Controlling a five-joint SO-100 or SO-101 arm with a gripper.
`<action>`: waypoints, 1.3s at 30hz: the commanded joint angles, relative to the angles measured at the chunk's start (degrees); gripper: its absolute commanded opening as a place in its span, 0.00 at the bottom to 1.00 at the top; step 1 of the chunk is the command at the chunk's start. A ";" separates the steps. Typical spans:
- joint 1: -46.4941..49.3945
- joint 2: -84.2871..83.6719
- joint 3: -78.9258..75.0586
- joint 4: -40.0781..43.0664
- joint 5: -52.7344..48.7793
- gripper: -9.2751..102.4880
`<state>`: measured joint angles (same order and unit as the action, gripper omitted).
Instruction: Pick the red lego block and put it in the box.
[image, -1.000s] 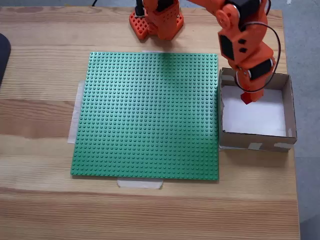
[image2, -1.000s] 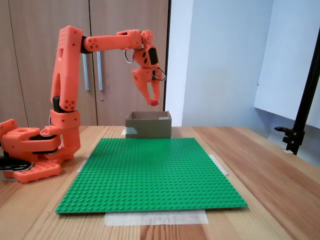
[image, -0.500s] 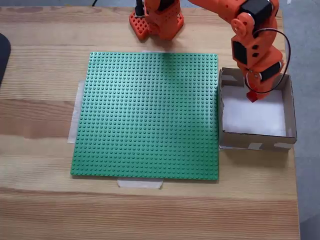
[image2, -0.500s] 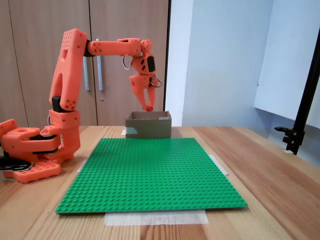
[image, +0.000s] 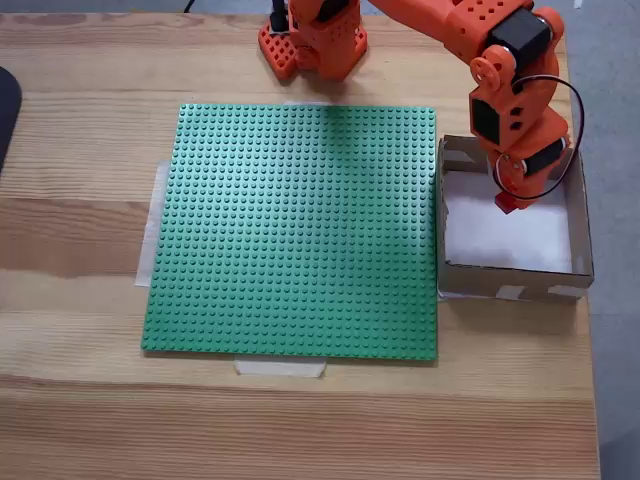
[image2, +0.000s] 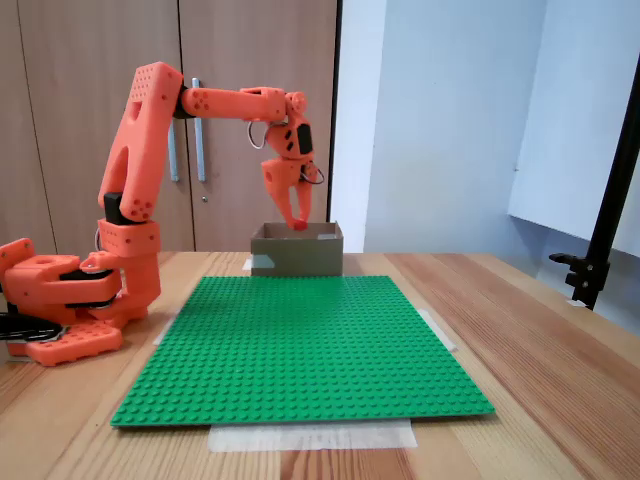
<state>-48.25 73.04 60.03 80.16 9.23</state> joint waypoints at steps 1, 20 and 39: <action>-0.35 0.26 -3.43 -0.88 0.18 0.08; -0.53 -1.32 -2.29 -2.72 1.23 0.09; -0.88 -0.53 -1.23 -1.85 1.67 0.18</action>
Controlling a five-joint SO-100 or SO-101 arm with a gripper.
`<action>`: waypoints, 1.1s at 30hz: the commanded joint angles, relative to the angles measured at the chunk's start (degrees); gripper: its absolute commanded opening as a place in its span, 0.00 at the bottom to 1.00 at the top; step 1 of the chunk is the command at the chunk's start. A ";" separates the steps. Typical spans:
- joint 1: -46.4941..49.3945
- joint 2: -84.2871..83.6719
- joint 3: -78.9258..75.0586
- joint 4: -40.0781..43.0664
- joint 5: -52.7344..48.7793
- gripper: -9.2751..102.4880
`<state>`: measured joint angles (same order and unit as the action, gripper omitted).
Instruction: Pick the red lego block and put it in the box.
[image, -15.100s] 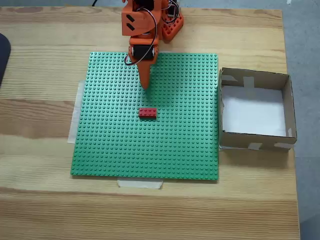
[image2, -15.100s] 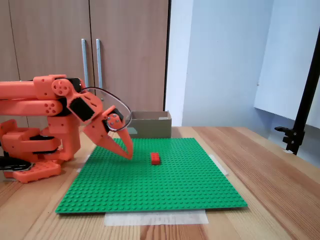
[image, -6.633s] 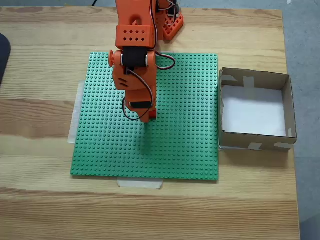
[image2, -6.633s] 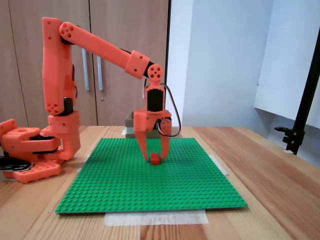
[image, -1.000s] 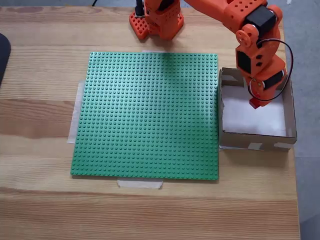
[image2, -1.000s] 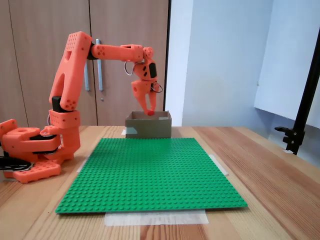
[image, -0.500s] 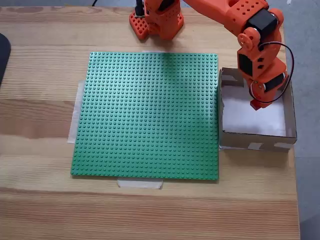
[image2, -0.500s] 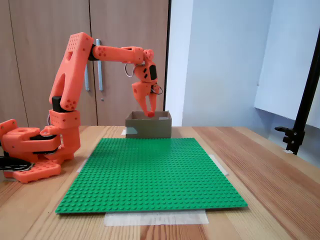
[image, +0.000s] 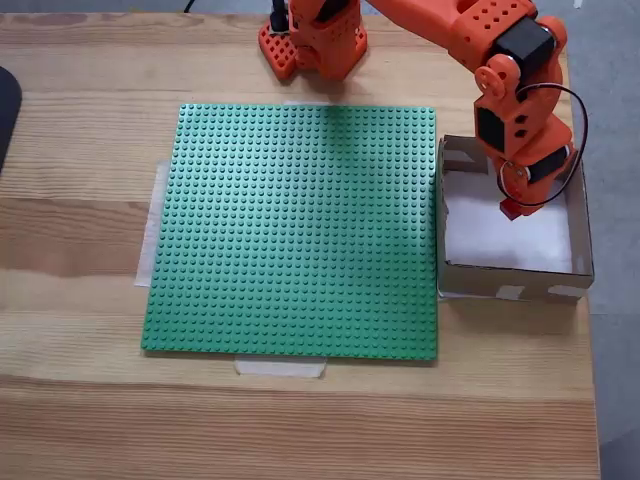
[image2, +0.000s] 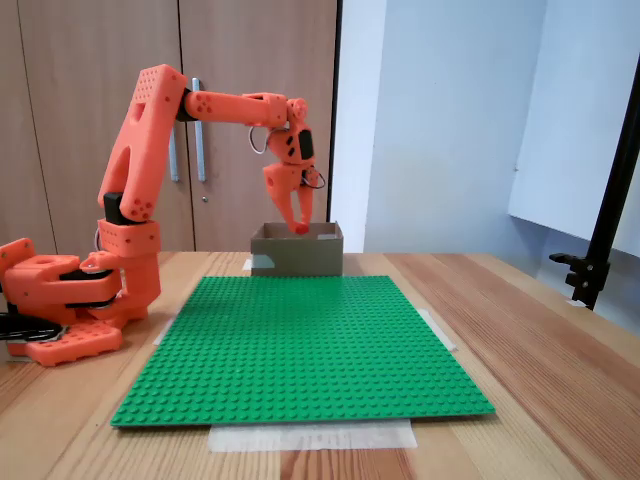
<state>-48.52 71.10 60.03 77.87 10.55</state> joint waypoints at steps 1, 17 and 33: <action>-0.62 1.49 -1.23 0.62 0.35 0.18; 0.44 8.17 3.34 0.44 -1.23 0.22; 5.36 36.21 27.77 -9.93 -8.61 0.08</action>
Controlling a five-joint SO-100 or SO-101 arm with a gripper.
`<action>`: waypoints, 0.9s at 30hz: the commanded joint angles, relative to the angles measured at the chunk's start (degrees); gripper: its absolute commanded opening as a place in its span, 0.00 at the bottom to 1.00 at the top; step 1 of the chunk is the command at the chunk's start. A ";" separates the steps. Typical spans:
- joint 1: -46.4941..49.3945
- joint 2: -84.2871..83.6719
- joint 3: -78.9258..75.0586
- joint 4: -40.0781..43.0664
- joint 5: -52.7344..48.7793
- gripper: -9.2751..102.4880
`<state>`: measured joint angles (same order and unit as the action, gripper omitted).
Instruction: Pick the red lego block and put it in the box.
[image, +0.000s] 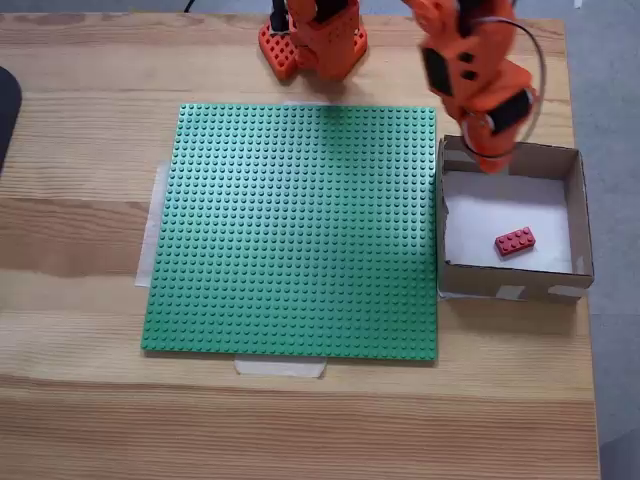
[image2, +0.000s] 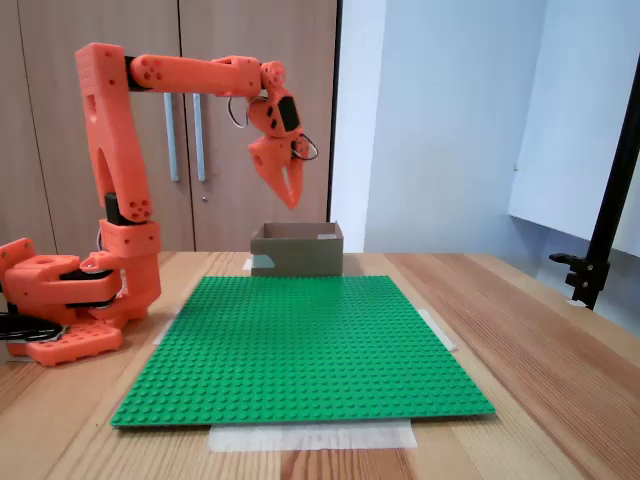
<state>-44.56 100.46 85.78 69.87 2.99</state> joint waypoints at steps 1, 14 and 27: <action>2.02 8.61 3.52 -2.20 -1.23 0.08; 16.70 34.98 23.99 -6.15 -10.28 0.08; 35.16 61.00 51.86 -16.08 -10.55 0.08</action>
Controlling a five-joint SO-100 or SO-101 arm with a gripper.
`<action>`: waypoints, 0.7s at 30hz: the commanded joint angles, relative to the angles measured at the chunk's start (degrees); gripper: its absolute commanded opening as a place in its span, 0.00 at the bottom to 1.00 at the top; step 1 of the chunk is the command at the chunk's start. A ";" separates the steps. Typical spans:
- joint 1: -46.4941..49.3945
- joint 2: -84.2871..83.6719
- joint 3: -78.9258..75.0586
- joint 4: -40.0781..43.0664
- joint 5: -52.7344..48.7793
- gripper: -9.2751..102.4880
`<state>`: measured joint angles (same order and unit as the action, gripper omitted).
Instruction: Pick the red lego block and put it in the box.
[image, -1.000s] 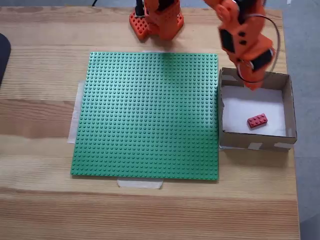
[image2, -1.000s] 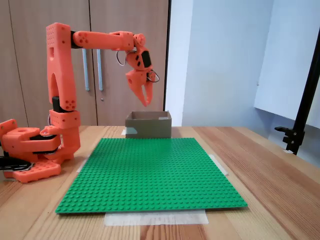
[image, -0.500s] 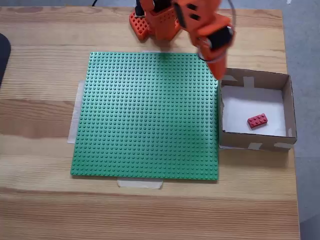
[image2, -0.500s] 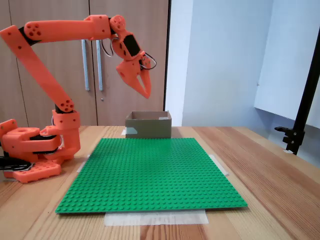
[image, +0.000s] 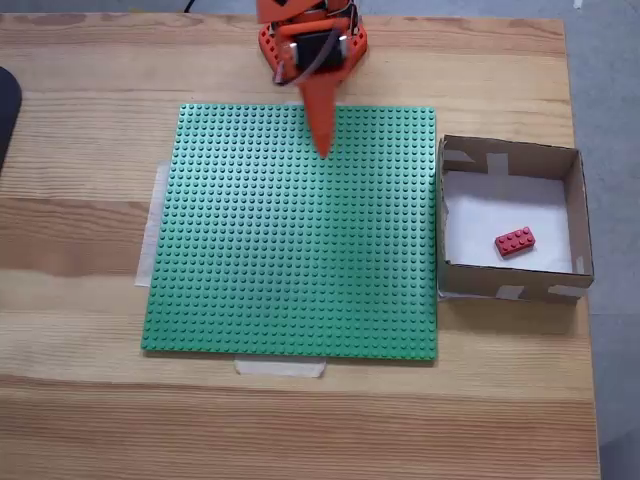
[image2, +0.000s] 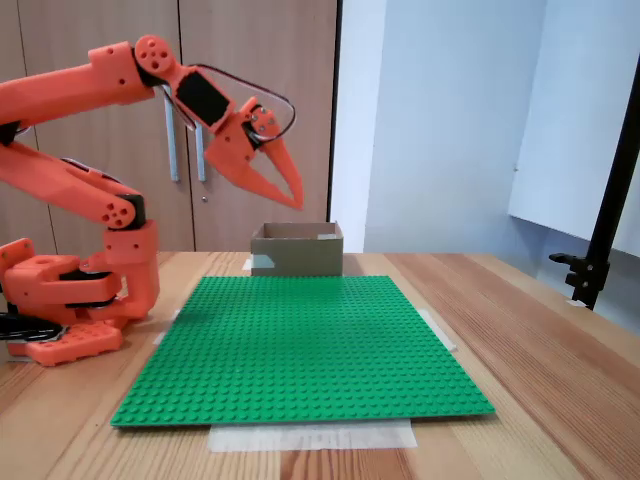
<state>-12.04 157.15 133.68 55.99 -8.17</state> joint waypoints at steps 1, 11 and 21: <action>3.87 6.06 6.33 -2.72 1.05 0.08; 9.93 15.38 23.91 -7.47 1.14 0.08; 9.93 21.27 32.61 -9.05 2.72 0.08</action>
<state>-2.55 177.36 166.03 47.90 -6.24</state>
